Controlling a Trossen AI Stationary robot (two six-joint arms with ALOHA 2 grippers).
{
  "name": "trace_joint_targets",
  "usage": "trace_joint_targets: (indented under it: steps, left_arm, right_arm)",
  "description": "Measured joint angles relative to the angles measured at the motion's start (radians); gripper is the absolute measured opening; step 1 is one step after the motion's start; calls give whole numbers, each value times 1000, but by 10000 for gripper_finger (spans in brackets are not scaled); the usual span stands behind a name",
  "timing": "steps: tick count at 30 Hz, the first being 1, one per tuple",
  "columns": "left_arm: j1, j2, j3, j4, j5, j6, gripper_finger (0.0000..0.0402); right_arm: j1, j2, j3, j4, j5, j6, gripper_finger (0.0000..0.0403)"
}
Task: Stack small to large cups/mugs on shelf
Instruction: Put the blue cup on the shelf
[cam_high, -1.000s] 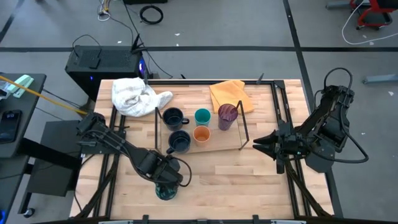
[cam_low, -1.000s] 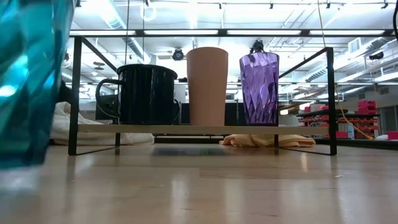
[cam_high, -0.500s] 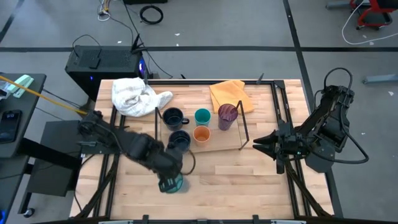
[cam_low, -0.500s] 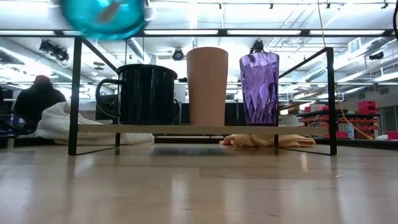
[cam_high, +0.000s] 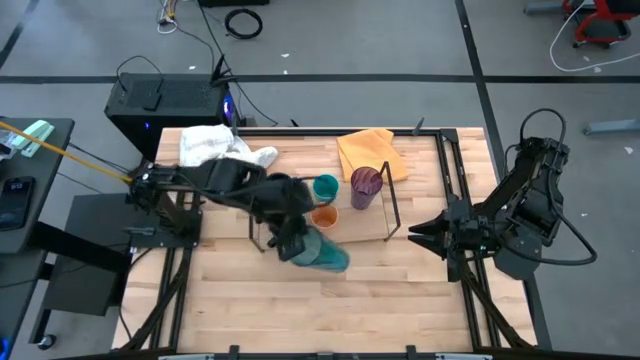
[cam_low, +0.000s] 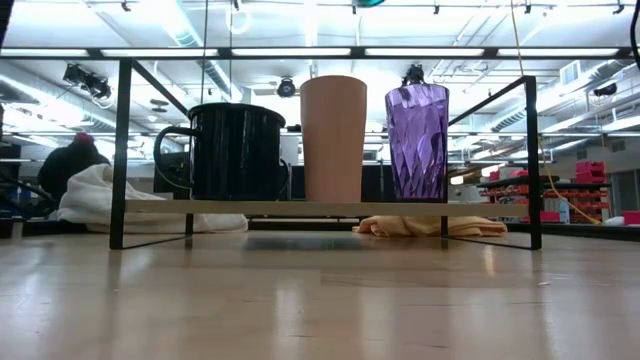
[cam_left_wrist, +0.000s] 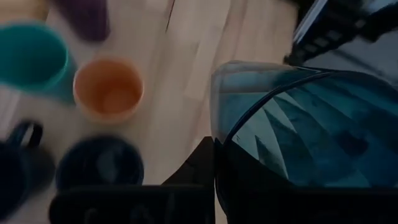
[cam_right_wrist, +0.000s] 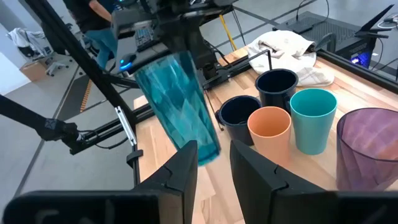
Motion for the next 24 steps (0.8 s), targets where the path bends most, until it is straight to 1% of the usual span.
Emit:
trace_joint_targets:
  steps: [2,5,7,9,10,12,13,18,24]
  left_arm:
    - [24,16,7,49,19,29,12]
    - [48,68,48,24,39,81,12]
    - [60,121,110,13,61,123,12]
    - [70,180,195,-45,64,169,12]
    - [74,203,211,-49,67,193,12]
    - [89,203,175,0,103,208,12]
    - [92,204,167,-18,111,210,12]
    - [96,210,203,-51,78,248,12]
    - [115,194,208,56,63,243,12]
  right_arm:
    - [0,0,0,0,0,2,103]
    - [0,0,0,0,0,9,103]
    - [0,0,0,1,0,11,103]
    - [0,0,0,1,0,18,103]
    - [0,0,0,1,0,19,103]
    - [8,0,0,-1,0,28,103]
    - [13,0,0,-1,0,28,103]
    - [44,0,0,-1,0,61,103]
    - [51,7,0,-10,0,83,103]
